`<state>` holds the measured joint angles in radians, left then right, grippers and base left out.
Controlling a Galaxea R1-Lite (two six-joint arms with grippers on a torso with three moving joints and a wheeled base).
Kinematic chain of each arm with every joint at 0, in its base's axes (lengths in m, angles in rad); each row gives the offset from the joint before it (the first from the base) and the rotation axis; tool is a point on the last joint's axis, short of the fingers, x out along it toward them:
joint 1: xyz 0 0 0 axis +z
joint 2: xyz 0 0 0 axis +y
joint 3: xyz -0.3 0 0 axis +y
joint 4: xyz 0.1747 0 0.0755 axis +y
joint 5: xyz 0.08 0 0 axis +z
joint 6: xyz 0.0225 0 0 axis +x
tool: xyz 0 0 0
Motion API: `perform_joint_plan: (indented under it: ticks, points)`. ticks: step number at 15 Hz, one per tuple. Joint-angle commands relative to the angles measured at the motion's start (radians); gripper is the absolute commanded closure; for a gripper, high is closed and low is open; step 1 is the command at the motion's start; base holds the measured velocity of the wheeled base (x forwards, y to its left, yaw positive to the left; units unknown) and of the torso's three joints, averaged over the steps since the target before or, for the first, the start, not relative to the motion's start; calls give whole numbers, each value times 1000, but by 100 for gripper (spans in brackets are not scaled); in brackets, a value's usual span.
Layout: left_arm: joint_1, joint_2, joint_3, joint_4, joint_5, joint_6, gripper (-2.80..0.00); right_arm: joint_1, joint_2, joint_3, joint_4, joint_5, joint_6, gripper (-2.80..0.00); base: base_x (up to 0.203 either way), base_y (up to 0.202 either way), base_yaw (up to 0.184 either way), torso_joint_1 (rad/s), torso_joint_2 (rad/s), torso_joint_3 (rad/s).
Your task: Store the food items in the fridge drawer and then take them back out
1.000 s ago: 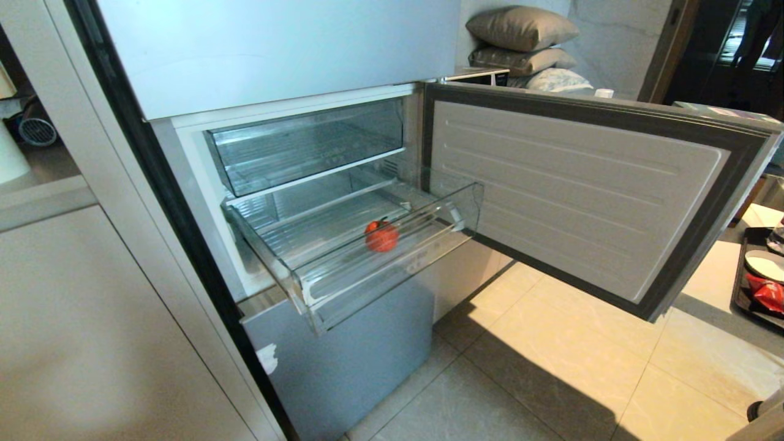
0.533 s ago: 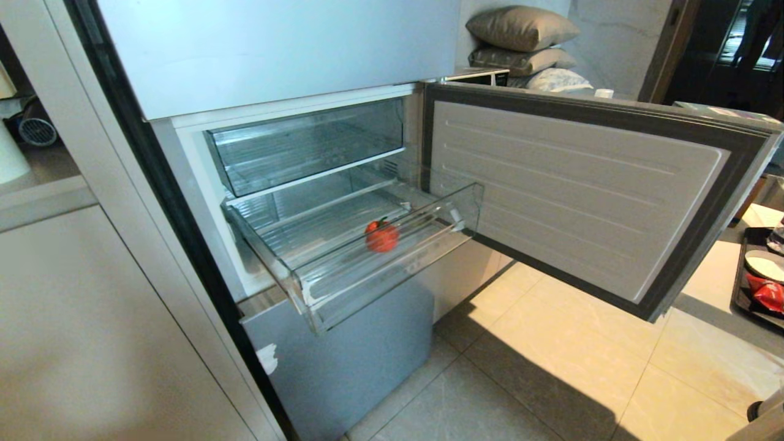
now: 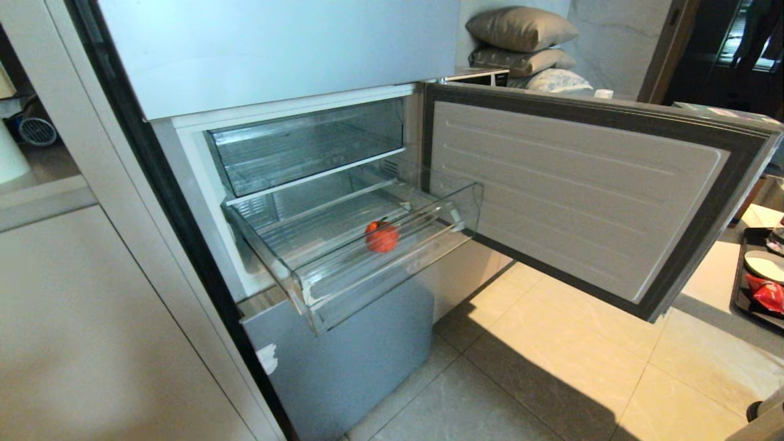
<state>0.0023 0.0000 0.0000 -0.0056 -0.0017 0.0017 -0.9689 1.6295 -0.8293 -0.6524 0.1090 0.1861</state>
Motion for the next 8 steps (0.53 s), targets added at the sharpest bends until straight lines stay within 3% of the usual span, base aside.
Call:
perform_joint_plan:
  ticks: [1,3,4,6,8]
  points:
    - [1,2,2,-1,0,0,0,18,-306,131,19,2,-27,0,0,0,0,0,0,0]
    - [1,2,2,-1,0,0,0,107,-466,243,31,-3,-71,0,0,0,0,0,0,0]
    - [1,2,2,-1,0,0,0,208,-523,295,35,-9,-88,0,0,0,0,0,0,0]
    - [1,2,2,-1,0,0,0,487,-681,410,73,-42,-111,0,0,0,0,0,0,0]
    - [1,2,2,-1,0,0,0,706,-880,505,169,-82,-122,0,0,0,0,0,0,0]
